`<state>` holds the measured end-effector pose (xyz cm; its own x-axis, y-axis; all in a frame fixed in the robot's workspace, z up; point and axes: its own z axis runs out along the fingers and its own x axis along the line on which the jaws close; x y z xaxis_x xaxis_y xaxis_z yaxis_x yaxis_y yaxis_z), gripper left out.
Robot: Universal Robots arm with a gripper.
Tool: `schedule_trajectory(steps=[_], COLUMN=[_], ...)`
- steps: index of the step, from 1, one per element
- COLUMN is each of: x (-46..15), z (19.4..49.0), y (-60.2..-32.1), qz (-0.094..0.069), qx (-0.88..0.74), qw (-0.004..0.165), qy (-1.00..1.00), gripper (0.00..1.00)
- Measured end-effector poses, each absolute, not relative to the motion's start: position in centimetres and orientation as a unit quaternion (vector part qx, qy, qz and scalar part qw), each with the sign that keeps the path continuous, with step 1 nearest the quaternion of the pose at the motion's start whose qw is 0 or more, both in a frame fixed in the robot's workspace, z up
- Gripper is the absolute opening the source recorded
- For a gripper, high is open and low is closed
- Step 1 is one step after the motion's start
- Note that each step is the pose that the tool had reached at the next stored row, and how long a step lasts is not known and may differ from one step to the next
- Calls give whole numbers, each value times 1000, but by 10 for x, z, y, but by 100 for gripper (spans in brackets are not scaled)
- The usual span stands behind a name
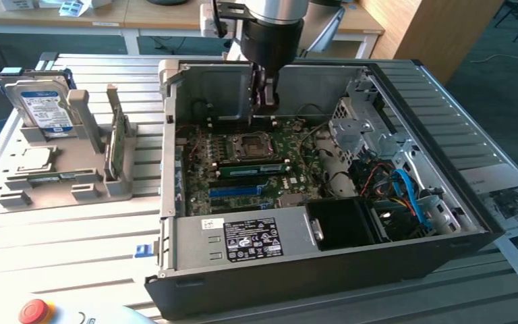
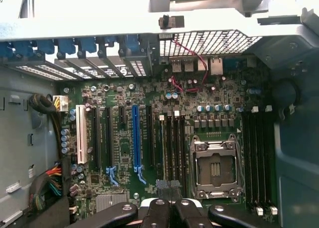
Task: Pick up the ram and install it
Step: 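Press down the ram until it locks into place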
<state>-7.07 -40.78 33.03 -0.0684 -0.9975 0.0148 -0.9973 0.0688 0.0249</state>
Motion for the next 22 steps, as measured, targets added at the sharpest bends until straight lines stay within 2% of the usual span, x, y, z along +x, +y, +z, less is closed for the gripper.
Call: schedule_trajectory(steps=[22], x=[-55], z=[330], y=[-409], qz=[-5], qx=[682], qw=[14], qy=[-731], gripper=[10])
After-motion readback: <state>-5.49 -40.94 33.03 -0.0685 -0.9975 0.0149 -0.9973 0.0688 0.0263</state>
